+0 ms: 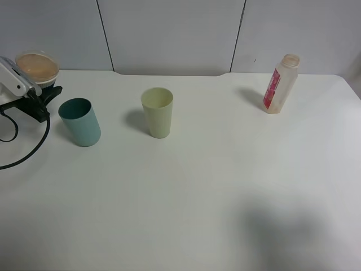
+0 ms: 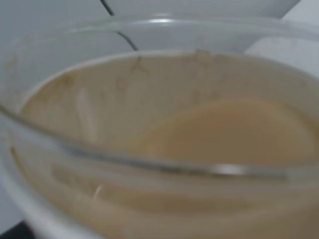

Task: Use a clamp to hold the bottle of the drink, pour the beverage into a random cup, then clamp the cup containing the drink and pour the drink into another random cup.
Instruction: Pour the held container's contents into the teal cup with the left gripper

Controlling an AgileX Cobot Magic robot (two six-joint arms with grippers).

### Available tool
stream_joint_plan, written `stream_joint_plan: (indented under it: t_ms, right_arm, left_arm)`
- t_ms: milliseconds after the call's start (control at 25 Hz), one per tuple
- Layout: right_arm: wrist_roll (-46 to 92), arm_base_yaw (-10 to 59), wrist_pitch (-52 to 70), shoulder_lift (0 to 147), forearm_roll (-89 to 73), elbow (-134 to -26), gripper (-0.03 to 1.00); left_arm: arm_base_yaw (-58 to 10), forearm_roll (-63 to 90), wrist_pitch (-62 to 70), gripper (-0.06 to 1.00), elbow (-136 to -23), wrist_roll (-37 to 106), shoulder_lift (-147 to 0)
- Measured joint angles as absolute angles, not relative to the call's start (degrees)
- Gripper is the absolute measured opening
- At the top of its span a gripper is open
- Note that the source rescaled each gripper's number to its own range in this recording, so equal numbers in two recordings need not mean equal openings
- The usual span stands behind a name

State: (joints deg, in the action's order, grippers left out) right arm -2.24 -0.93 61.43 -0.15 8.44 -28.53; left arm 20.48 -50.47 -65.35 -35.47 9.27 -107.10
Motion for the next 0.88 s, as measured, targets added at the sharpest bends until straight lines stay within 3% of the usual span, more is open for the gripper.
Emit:
stream_joint_plan:
  t_ms: [880]
  right_arm:
    - [-2.2, -0.9, 61.4, -0.1, 8.4, -28.5, 1.0]
  left_arm:
    - [20.5, -52.6, -65.4, 0.01, -35.5, 18.4, -107.1]
